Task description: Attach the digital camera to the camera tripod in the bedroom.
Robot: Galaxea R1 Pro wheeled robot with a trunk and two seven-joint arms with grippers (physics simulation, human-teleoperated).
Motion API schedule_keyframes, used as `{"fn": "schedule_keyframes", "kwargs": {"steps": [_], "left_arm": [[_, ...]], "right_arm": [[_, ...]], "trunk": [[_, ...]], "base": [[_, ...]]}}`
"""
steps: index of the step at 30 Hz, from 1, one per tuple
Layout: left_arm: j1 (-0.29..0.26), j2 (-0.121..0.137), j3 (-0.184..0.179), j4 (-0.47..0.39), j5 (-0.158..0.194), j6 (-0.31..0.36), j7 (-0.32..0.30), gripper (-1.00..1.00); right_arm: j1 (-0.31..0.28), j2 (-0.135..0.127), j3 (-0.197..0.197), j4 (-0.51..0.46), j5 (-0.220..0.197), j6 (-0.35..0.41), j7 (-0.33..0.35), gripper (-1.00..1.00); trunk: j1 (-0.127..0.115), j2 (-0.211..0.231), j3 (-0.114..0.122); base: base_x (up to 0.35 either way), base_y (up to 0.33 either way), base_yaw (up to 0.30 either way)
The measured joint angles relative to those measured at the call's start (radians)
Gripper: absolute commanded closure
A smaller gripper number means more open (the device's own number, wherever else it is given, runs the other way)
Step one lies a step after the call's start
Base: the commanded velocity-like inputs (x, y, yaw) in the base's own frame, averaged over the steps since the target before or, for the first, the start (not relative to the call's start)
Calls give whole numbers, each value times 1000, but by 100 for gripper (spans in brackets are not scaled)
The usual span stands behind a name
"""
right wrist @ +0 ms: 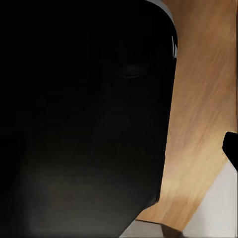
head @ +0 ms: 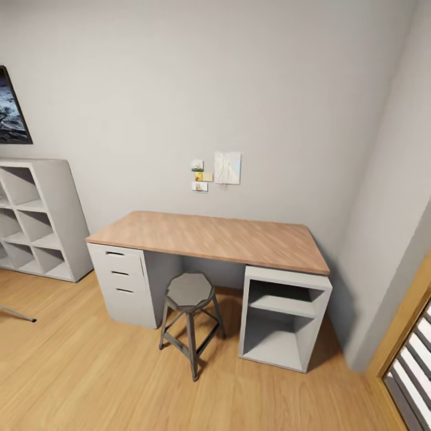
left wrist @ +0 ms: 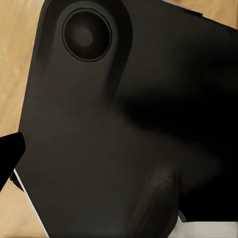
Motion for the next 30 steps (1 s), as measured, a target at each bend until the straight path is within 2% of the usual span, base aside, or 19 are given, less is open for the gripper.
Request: {"fn": "schedule_keyframes", "kwargs": {"steps": [7,21,30], "left_arm": [[0,0,-4,0,0,0,0,-100],[0,0,-1,0,3,0,0,-100],[0,0,1,0,6,0,0,-100]], "right_arm": [[0,-3,0,0,0,0,-2,-100],[0,-13,0,0,0,-2,-2,-100],[0,-3,1,0,0,-1,-2,-100]], "trunk": [[0,0,0],[0,0,0],[0,0,0]], "base": [[305,0,160],[321,0,4],[322,0,19]]}}
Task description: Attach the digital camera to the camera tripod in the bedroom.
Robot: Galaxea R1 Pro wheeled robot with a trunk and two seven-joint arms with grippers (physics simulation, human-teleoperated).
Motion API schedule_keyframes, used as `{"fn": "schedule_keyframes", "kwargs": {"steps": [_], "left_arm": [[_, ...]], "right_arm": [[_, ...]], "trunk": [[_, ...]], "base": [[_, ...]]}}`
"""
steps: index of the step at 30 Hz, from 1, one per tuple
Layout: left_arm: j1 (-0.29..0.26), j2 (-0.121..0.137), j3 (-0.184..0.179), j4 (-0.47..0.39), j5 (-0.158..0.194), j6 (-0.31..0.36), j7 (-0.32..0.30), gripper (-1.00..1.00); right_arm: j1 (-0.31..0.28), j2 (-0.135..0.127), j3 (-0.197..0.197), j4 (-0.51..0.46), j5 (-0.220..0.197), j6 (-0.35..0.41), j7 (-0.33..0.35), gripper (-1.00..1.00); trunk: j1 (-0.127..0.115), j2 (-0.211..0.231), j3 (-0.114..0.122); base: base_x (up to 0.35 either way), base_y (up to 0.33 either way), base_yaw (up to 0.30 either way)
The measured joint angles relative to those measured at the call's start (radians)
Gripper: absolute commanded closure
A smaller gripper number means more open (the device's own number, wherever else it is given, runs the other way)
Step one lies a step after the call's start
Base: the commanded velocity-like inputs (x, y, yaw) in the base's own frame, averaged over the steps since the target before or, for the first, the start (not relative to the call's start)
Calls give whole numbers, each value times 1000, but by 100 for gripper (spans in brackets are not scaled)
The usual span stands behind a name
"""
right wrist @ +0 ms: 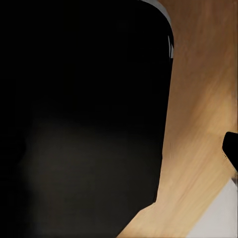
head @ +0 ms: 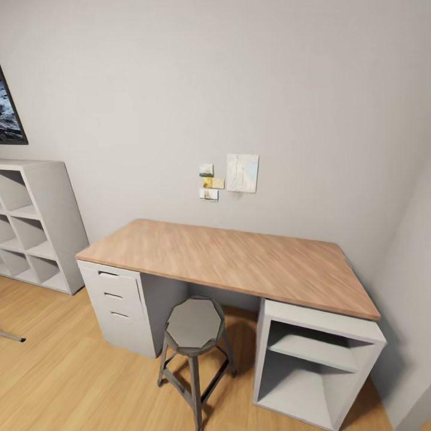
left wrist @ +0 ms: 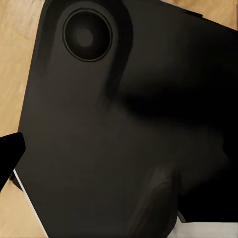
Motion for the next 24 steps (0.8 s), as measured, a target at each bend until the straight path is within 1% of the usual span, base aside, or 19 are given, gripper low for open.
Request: {"fn": "schedule_keyframes", "kwargs": {"steps": [5,16,22,24], "left_arm": [[0,0,1,0,1,0,0,-100],[0,1,4,1,4,0,0,-100],[0,1,5,1,6,0,1,-100],[0,1,6,1,13,0,2,-100]], "right_arm": [[0,-2,-1,0,0,0,-2,-100],[0,-2,0,0,2,0,-1,-100],[0,-1,27,0,35,0,-3,-100],[0,-1,40,-1,49,0,-2,-100]], "trunk": [[0,0,0],[1,0,0],[1,0,0],[1,0,0]], "base": [[172,0,223],[27,0,269],[2,0,277],[1,0,277]]}}
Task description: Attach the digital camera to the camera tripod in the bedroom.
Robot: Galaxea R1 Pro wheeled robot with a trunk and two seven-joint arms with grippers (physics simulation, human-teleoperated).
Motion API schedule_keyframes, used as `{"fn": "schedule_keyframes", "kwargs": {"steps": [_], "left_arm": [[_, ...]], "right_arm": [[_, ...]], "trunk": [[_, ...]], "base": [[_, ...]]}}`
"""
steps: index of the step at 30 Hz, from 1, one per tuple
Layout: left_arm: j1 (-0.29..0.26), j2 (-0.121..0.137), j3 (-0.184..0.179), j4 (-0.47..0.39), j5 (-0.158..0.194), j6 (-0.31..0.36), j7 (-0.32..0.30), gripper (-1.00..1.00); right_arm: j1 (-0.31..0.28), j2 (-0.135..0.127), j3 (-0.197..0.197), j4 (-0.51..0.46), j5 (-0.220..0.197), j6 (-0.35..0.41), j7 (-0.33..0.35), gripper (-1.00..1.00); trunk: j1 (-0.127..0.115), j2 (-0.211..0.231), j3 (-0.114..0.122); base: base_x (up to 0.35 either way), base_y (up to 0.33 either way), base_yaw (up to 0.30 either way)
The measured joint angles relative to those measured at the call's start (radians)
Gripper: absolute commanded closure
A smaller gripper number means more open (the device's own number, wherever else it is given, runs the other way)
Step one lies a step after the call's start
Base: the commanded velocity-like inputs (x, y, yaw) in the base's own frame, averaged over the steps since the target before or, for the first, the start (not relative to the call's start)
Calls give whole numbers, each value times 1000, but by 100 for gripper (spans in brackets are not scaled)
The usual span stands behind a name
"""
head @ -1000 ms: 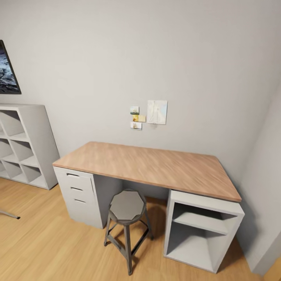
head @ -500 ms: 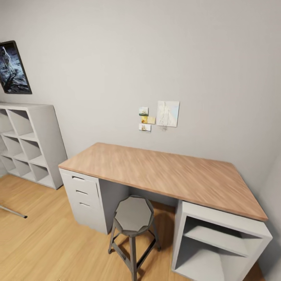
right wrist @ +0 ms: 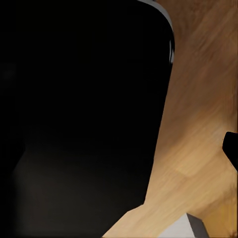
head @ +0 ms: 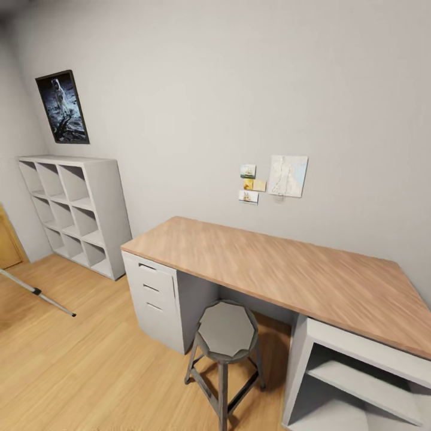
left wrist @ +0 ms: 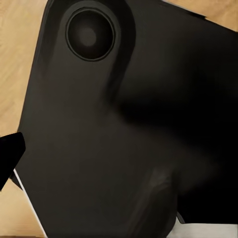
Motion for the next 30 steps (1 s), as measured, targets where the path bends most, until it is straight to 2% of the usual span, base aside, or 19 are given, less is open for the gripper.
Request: {"fn": "schedule_keyframes", "kwargs": {"steps": [2,7,8,9,15,30], "left_arm": [[0,0,0,0,11,0,0,-100],[0,0,0,0,88,0,0,-100],[0,0,-1,0,145,0,0,-100],[0,0,-2,0,161,0,0,-100],[0,0,-3,0,182,0,0,-100],[0,-1,-3,-1,188,-1,1,-100]], "right_arm": [[0,1,6,0,6,0,1,-100],[0,4,15,-1,16,1,3,-100],[0,1,17,-2,18,1,4,-100],[0,-2,18,-4,18,1,4,-100],[0,-9,19,-12,17,-1,0,-100],[0,-13,21,-15,17,-2,-2,-100]], "trunk": [[0,0,0],[0,0,0],[0,0,0],[0,0,0],[0,0,0],[0,0,0]], "base": [[0,0,277],[0,0,278],[0,0,278],[0,0,278],[0,0,279],[0,0,284]]}}
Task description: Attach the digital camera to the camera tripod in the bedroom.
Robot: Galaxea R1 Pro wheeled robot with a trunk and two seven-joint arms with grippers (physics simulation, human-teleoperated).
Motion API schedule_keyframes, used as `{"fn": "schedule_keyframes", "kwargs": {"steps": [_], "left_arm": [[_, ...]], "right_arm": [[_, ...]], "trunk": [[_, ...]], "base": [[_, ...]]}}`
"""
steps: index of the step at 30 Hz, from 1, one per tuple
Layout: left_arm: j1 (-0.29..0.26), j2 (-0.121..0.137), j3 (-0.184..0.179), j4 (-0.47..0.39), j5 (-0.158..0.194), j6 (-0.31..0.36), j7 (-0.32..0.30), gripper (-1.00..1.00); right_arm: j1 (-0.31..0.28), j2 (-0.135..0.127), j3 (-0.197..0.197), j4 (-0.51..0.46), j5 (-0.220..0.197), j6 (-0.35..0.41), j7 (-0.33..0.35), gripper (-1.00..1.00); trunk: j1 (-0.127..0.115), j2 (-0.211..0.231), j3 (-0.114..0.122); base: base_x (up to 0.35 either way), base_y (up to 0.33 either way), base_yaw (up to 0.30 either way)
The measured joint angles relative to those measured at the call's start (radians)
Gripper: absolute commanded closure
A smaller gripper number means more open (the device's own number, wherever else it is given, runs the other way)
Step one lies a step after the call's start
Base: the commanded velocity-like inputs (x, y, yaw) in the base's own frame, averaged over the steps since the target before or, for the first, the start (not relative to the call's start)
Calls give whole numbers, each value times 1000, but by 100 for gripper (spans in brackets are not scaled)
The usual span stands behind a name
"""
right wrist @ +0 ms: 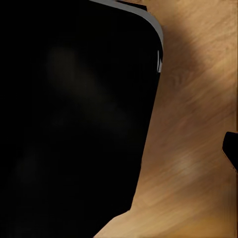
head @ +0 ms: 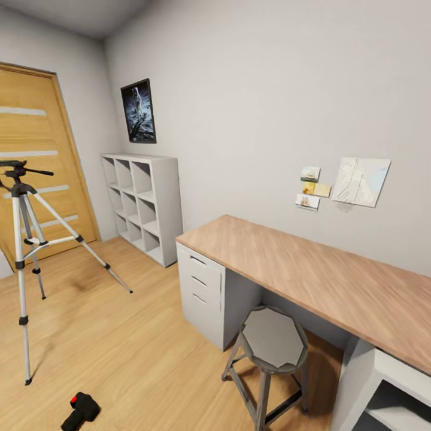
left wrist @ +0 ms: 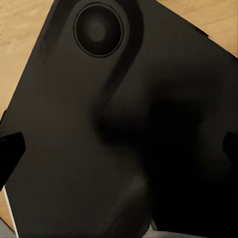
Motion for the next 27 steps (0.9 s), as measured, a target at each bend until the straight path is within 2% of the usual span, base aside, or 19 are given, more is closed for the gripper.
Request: {"fn": "schedule_keyframes", "kwargs": {"steps": [15,27], "left_arm": [[0,-1,-1,0,-1,1,0,-100],[0,-1,-3,0,-6,0,0,-100]], "right_arm": [[0,4,7,1,2,1,1,-100],[0,4,7,2,2,1,0,-100]], "trunk": [[0,0,0],[0,0,0]], "base": [[5,0,291],[151,0,291]]}}
